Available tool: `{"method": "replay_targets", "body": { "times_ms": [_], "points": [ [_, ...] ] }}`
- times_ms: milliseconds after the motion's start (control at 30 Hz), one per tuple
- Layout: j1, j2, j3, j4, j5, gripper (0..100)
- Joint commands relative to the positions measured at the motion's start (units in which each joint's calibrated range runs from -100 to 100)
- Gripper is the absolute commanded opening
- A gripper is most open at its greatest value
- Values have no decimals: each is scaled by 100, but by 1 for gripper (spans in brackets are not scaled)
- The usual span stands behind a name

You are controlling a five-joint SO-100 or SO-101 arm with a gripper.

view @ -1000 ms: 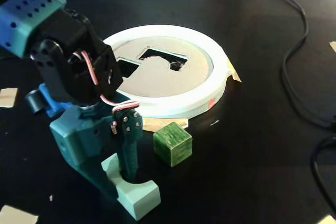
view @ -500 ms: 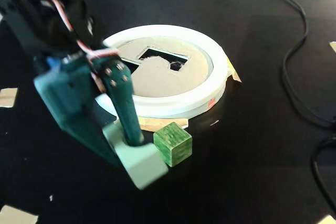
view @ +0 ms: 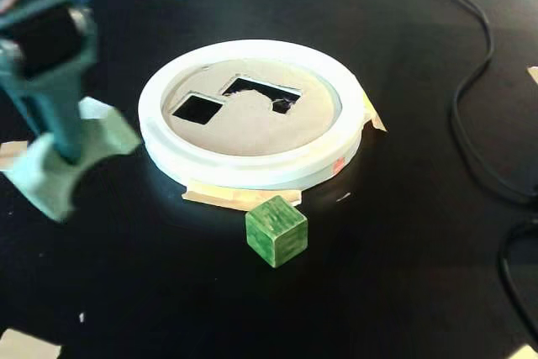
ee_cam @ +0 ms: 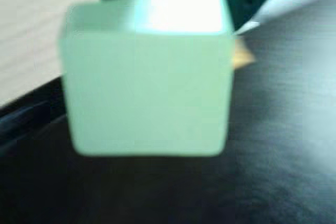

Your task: Pick up the U shape block and drop it in corresponding U shaped hole

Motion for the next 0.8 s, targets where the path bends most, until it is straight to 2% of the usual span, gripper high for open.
{"method": "replay_targets", "body": {
  "times_ms": [0,133,300,400,567,600,767],
  "points": [
    [-1443,-663,-707,267,-1035,4],
    [-1980,-663,-725,257,-1089,3],
    [-2068,-717,-753,246,-1109,4],
    [-2267,-654,-780,236,-1358,4],
    [-2904,-627,-798,-456,-2637,5],
    [-3241,-618,-744,-1038,-3062,4],
    [-4215,-170,-689,-3276,-3888,4]
  ]
}}
